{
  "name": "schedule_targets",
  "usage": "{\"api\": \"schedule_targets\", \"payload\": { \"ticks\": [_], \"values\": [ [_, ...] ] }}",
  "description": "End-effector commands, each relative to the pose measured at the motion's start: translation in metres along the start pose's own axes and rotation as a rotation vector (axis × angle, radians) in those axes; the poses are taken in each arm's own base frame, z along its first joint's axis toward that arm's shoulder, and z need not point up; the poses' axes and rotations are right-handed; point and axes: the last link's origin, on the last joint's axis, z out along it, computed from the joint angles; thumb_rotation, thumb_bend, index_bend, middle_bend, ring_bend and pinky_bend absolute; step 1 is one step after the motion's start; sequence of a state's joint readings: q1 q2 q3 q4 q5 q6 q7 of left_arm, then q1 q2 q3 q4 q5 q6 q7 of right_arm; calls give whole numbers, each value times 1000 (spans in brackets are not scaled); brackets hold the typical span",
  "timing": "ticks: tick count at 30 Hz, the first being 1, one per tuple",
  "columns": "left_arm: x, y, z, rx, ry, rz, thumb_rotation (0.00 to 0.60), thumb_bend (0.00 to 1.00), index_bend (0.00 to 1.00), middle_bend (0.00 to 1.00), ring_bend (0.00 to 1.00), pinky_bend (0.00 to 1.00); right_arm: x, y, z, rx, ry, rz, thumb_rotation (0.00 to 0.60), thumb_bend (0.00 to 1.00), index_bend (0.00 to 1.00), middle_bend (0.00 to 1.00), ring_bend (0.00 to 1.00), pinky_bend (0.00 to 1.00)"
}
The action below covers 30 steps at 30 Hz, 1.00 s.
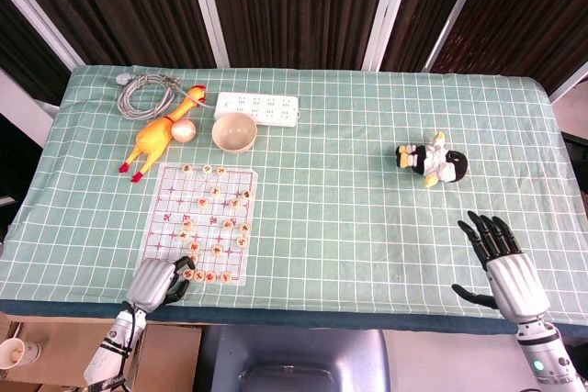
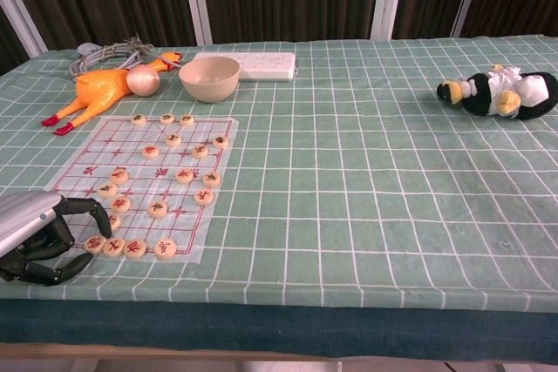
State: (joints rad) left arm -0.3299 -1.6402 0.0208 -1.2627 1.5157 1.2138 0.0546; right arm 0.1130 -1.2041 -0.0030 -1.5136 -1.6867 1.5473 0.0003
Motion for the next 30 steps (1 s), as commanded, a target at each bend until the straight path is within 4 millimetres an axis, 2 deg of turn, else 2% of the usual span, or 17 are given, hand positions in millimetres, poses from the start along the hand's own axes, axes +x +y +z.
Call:
{"api": "schedule_targets", "payload": {
  "ticks": [1,16,30],
  "values": [
    [0,0,0,0,-1,4,600,406,445,1000,1000,1000,0,0,0,-2,0,3,600,118,0,0,0,0],
    [10,-1,-4,-4,25,-8,600,404,482,1000,1000,1000,-2,0,0,-5,-13,1,600,118,0,0,0,0],
    [9,-15,-9,22,16,32,600,395,485,1000,1000,1000,-1,0,0,-21,-10,1,600,118,0,0,0,0]
  ]
}}
